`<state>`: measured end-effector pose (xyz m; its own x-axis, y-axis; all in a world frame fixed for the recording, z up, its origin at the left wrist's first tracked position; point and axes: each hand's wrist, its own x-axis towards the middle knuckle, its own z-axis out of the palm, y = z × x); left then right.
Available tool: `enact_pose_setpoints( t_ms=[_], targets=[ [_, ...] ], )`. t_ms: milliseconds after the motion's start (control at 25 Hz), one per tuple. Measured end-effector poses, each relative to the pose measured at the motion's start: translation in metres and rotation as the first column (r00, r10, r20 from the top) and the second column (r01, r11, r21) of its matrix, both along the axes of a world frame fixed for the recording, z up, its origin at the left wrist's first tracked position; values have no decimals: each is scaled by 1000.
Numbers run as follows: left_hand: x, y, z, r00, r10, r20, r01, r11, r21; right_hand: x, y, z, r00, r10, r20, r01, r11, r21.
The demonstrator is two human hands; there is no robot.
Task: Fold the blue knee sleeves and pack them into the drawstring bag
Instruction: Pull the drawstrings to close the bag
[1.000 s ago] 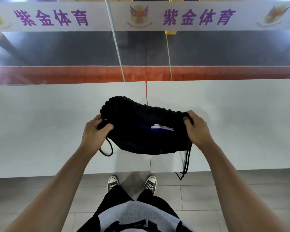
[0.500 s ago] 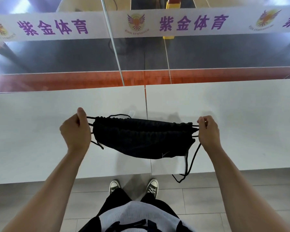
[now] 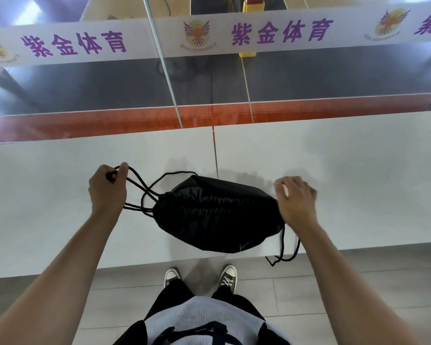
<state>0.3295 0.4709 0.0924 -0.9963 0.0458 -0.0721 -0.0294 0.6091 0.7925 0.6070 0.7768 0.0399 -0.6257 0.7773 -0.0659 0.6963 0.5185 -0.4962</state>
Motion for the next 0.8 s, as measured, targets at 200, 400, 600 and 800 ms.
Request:
enact_pose_setpoints(
  t_ms=[200, 400, 600, 800],
  targets=[
    [-1, 4, -8, 995, 95, -33, -95, 995, 24, 21, -56, -10, 945, 293, -145, -259, 942, 214],
    [6, 3, -19, 998, 17, 67, -14, 999, -41, 33, -65, -17, 929, 361, -77, -317, 889, 331],
    [19, -12, -27, 978, -205, -30, 183, 925, -334, 26, -69, -29, 957, 271, 105, -290, 916, 276],
    [49, -3, -18, 635, -765, -110, 688, 624, -371, 10, -63, -21, 972, 236, 2, -230, 945, 232]
  ],
)
